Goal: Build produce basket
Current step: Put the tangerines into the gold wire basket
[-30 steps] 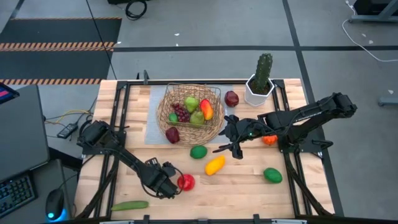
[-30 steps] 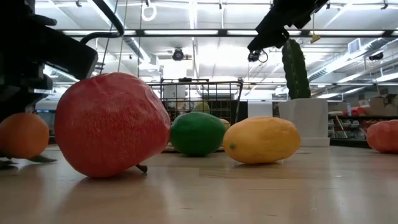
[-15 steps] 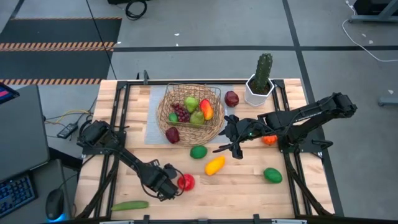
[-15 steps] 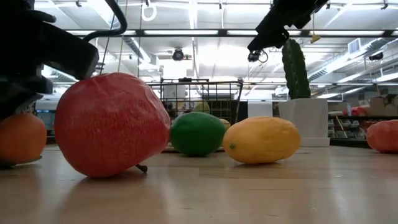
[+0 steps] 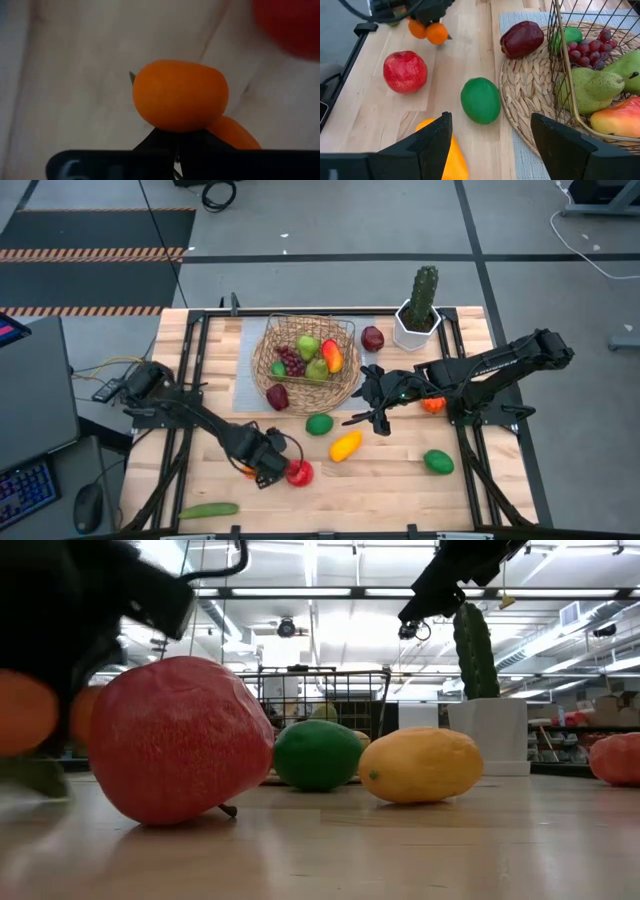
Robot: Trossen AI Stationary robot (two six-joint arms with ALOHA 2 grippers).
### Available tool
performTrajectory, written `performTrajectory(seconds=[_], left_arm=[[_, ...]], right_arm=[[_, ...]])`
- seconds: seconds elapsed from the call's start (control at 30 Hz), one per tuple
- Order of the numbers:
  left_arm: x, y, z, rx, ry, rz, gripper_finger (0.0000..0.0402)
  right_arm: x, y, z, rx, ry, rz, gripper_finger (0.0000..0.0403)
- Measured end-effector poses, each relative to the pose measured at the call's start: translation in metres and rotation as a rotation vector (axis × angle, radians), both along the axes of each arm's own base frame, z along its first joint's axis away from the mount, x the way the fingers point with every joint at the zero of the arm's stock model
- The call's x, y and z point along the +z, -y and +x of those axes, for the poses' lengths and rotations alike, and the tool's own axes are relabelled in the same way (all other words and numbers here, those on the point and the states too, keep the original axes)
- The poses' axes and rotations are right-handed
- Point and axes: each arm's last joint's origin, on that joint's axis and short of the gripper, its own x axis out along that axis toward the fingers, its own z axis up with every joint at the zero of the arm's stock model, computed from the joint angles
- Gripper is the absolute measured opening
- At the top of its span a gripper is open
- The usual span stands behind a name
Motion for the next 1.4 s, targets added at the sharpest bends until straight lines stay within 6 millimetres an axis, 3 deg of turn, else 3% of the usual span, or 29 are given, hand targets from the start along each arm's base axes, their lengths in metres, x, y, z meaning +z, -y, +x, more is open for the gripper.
performTrajectory(seconds=[0.37, 0.53, 0.7, 0.87, 1.03, 1.4], left_arm=[[0.068, -0.074, -0.004, 0.011, 0.209, 0.088, 0.0006], [0.100, -0.112, -0.010, -0.031, 0.365, 0.263, 0.0006], [0.122, -0.150, -0.004, -0.023, 0.511, 0.451, 0.0006], [0.128, -0.185, 0.011, 0.022, 0.604, 0.540, 0.0006], [0.118, -0.209, 0.017, 0.065, 0.549, 0.568, 0.0028], [0.104, -0.215, 0.022, -0.004, 0.465, 0.557, 0.0207]], right_arm=[[0.000, 0.000, 0.000, 0.005, -0.001, -0.006, 0.0275], [0.000, 0.000, 0.000, 0.004, 0.001, -0.006, 0.0275], [0.001, 0.001, 0.001, -0.001, 0.009, -0.007, 0.0275], [0.001, 0.001, 0.001, -0.002, 0.009, -0.008, 0.0275], [0.000, 0.001, 0.001, -0.002, 0.007, -0.009, 0.0275], [-0.005, 0.001, 0.006, 0.019, -0.002, -0.047, 0.0275]])
